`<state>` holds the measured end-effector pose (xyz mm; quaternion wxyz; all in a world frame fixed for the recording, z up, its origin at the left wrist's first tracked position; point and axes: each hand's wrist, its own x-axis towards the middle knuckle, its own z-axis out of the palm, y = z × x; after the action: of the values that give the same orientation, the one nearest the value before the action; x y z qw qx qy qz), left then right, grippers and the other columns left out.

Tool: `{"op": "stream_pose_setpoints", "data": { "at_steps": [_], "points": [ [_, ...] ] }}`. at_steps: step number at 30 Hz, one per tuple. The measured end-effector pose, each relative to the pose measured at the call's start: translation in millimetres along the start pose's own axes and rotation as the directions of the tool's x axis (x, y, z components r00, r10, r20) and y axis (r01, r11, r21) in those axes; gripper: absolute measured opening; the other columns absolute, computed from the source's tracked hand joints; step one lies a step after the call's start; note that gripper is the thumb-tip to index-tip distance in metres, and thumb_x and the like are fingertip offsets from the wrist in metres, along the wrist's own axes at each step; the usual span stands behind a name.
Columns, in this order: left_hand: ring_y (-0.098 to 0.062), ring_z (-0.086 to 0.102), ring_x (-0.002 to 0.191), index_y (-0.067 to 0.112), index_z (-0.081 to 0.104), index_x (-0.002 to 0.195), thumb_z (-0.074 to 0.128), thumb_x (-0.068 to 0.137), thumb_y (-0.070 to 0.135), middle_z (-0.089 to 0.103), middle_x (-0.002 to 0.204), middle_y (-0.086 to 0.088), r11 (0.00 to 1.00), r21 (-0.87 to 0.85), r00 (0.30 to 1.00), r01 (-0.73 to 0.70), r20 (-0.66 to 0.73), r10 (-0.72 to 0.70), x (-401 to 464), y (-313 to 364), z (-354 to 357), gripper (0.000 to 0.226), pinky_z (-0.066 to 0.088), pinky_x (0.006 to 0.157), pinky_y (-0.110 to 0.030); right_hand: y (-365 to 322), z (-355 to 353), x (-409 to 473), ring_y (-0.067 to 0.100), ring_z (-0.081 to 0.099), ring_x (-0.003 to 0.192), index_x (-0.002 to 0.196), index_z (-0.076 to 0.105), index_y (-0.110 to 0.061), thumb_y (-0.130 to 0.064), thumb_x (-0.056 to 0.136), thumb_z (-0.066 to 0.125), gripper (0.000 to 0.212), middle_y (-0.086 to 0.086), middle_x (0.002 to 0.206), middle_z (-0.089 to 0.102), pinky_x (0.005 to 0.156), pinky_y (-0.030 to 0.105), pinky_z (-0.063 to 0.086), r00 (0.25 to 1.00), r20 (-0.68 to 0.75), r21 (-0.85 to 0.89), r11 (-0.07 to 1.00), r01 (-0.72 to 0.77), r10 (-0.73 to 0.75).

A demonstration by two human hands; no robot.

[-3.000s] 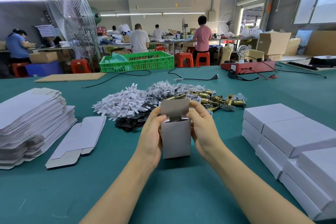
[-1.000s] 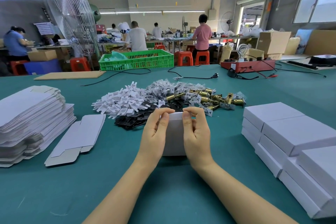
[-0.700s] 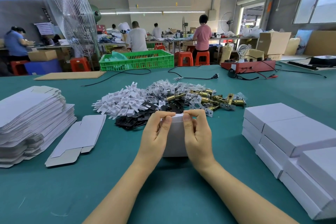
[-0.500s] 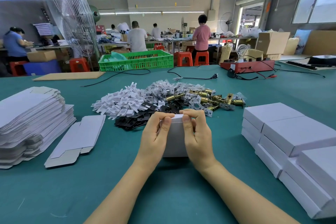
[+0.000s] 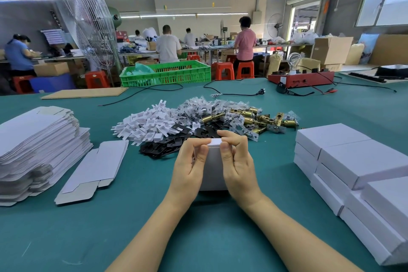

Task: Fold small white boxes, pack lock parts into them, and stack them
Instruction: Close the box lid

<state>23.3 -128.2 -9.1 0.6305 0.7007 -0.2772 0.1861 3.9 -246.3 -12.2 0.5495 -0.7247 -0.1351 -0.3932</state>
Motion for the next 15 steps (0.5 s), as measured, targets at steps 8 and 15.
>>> {"op": "stream_pose_setpoints", "data": {
  "at_steps": [8,15],
  "points": [
    [0.006,0.056,0.087,0.034,0.056,0.102,0.047,0.095,0.026,0.062,0.095,0.009,0.999,0.017,0.999,-0.035,0.015,0.034,0.8,-0.8,-2.0,0.014,0.041,0.080,-0.009,3.8,1.8,-1.3,0.002,0.056,0.079,0.100,0.041,-0.039,-0.040,0.094,0.045,0.008,-0.012,0.106,0.054,0.072,0.014,0.042,1.000,0.025,-0.009,1.000,-0.001,0.002],
    [-0.011,0.065,0.092,0.041,0.030,0.134,0.055,0.084,0.043,0.062,0.110,-0.002,0.970,-0.064,0.971,0.234,0.067,-0.230,-0.6,-8.5,-0.4,0.056,0.050,0.079,-0.018,3.6,-1.9,2.1,-0.006,0.051,0.067,0.097,0.039,-0.039,-0.033,0.091,0.057,0.020,-0.016,0.085,0.051,0.061,0.008,0.036,0.998,0.027,-0.125,0.991,-0.049,0.053]
  ]
}}
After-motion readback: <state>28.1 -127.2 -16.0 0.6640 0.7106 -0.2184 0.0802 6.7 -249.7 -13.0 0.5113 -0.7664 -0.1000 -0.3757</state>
